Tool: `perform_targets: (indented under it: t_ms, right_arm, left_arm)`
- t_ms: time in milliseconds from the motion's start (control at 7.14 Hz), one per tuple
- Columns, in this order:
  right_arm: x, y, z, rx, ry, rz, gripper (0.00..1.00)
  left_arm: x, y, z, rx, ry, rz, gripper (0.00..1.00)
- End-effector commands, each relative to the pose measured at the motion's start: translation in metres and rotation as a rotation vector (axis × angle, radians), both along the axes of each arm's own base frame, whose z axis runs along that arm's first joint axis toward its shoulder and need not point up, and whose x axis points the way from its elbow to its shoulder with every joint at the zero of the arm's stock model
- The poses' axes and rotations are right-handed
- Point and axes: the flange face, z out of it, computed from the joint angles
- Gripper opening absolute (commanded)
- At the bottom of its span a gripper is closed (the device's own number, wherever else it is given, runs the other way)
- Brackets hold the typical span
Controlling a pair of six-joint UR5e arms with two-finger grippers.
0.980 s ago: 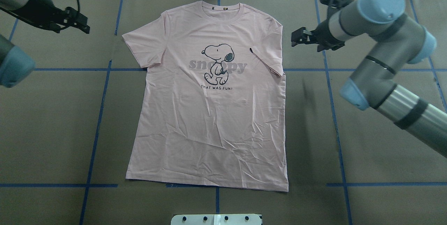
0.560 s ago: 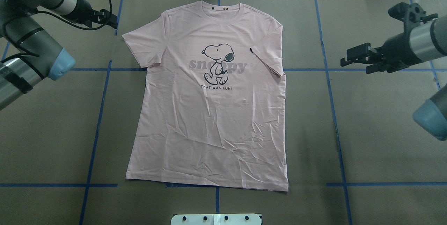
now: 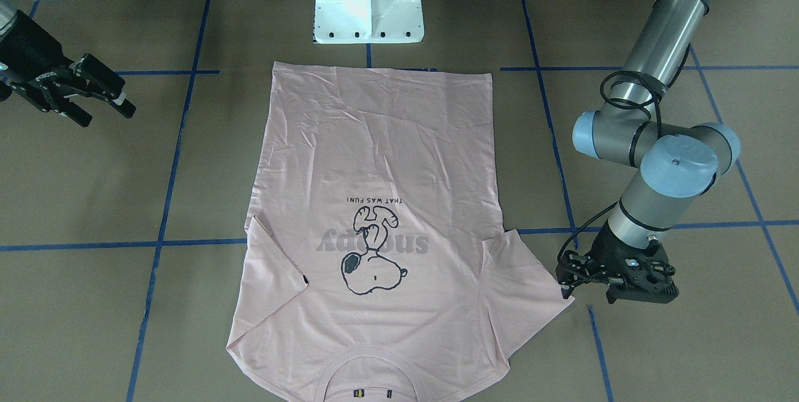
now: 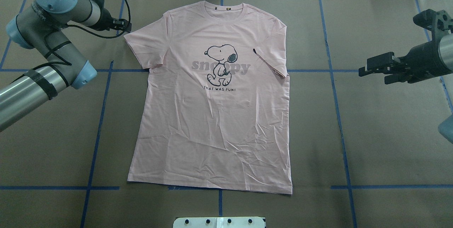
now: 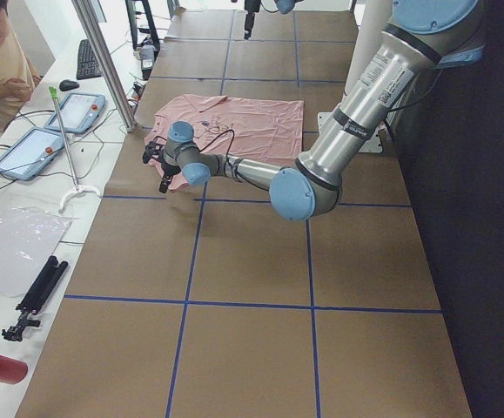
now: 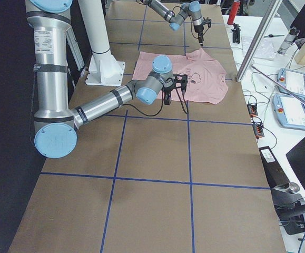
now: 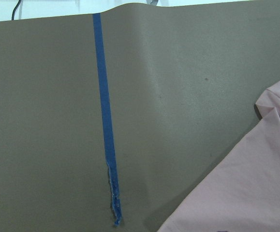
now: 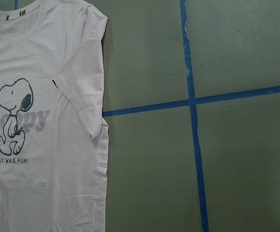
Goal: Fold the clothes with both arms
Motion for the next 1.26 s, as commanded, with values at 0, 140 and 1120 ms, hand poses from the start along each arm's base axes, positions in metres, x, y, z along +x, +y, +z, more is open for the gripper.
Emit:
perform_targets:
  t_ms: [0, 140, 1120]
  right_arm:
    - [-0.001, -0.002, 0.002, -0.003, 0.003, 0.000, 1.00]
    - [-0.002, -0.002, 0.003, -0.004, 0.004, 0.000, 1.00]
    - [-0.008, -0.005, 0.004, -0.007, 0.006, -0.005, 1.00]
  left_arm:
    - [0.015, 0.003, 0.013, -0.005, -0.018, 0.008, 0.63]
    - [0.026, 0.004, 0.015, -0.006, -0.019, 0.020, 0.61]
    - [0.020, 0.012, -0.053, 0.071, 0.054, 0.025, 0.00]
